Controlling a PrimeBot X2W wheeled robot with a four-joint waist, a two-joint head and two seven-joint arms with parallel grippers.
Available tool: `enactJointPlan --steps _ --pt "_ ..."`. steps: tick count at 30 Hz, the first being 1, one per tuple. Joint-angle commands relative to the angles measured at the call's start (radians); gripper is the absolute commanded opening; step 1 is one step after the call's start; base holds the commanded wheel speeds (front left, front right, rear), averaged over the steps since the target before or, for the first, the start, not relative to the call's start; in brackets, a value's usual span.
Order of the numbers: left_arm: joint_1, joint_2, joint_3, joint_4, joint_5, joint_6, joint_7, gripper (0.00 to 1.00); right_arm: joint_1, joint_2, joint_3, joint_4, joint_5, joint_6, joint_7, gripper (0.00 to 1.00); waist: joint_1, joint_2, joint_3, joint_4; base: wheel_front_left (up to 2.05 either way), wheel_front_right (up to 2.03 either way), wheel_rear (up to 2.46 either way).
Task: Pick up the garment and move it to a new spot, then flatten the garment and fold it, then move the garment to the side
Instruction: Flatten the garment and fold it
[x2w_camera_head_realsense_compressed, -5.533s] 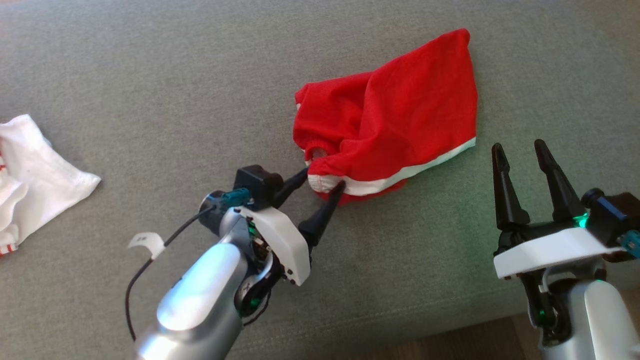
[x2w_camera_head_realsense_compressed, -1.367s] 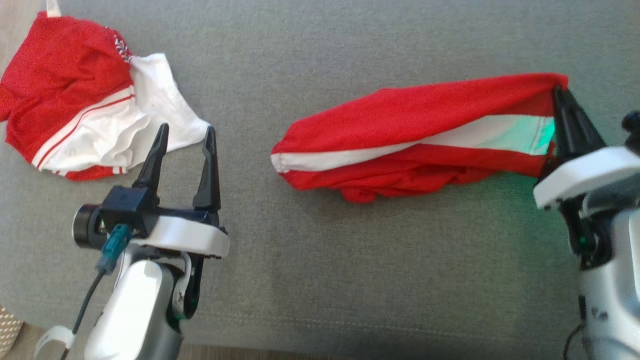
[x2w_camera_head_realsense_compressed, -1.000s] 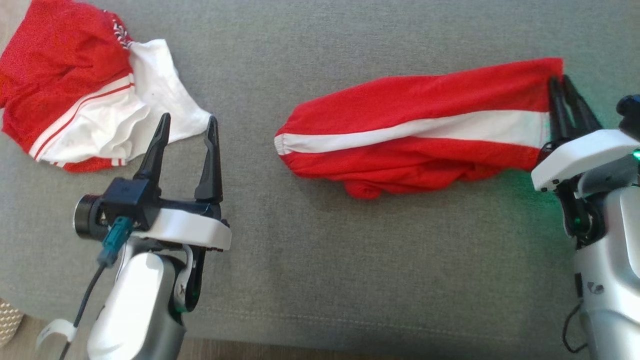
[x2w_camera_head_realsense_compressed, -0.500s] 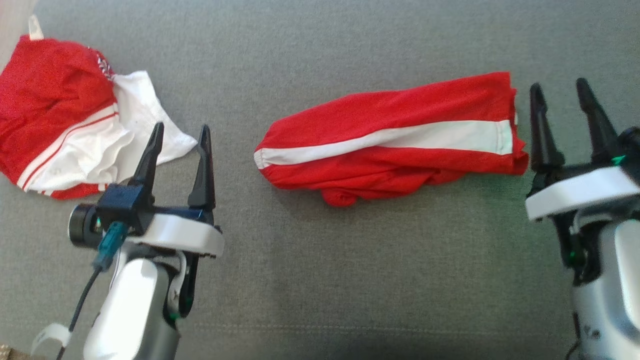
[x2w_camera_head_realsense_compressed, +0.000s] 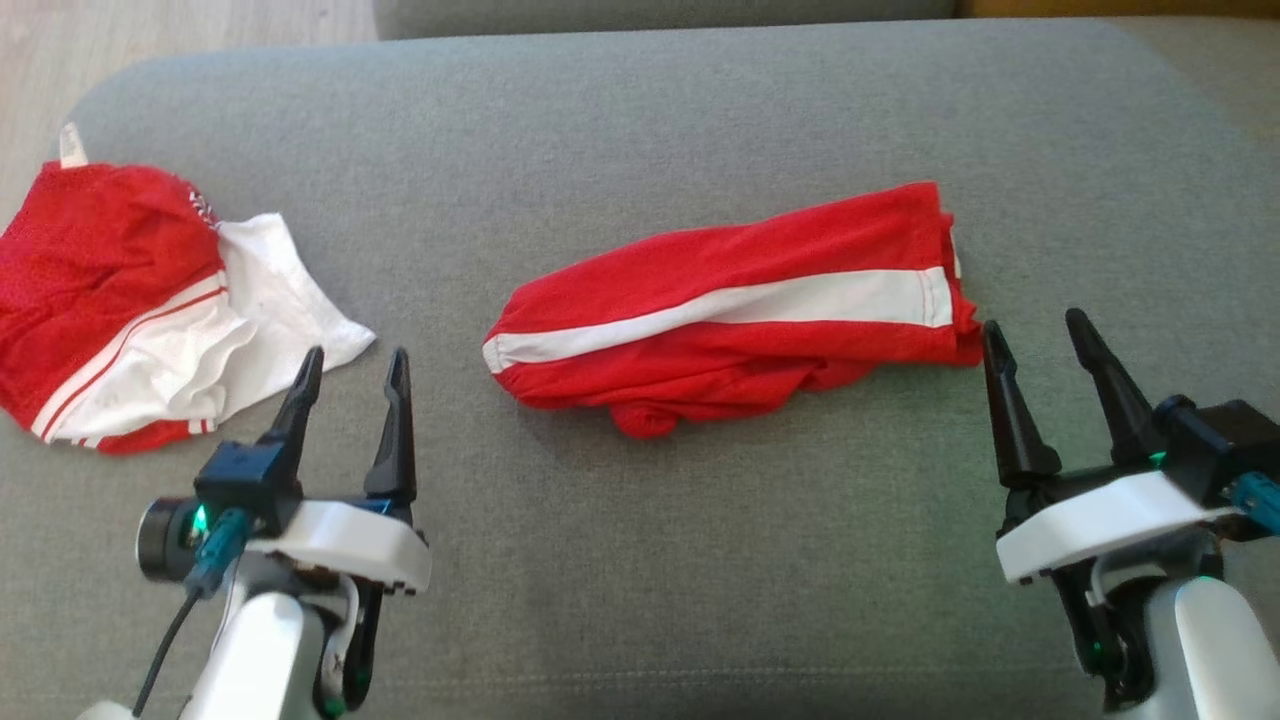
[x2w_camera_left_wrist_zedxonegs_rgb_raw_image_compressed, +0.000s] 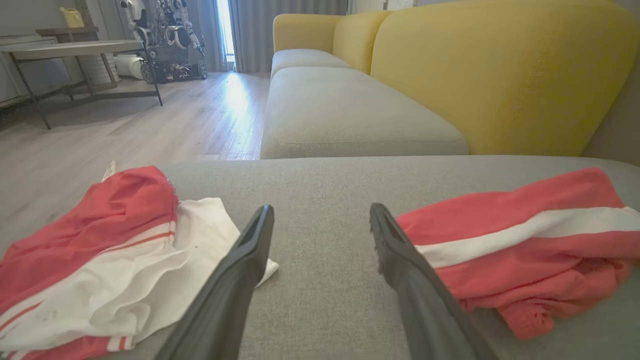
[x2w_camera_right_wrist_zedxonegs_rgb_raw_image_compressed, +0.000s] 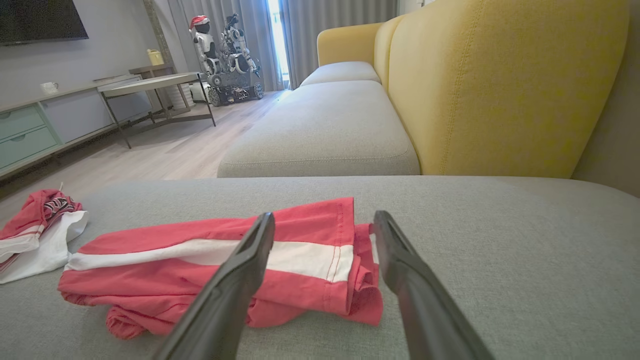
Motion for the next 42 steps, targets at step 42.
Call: enactJointPlan --steps 42 --pt "-0.232 -0.033 -0.039 0.156 -0.198 -0.128 0.3 1.0 -0.066 0.011 0.033 -0.035 0.01 0.004 0.011 1.0 0.0 0.0 0.076 -0.06 0.0 0.0 0.0"
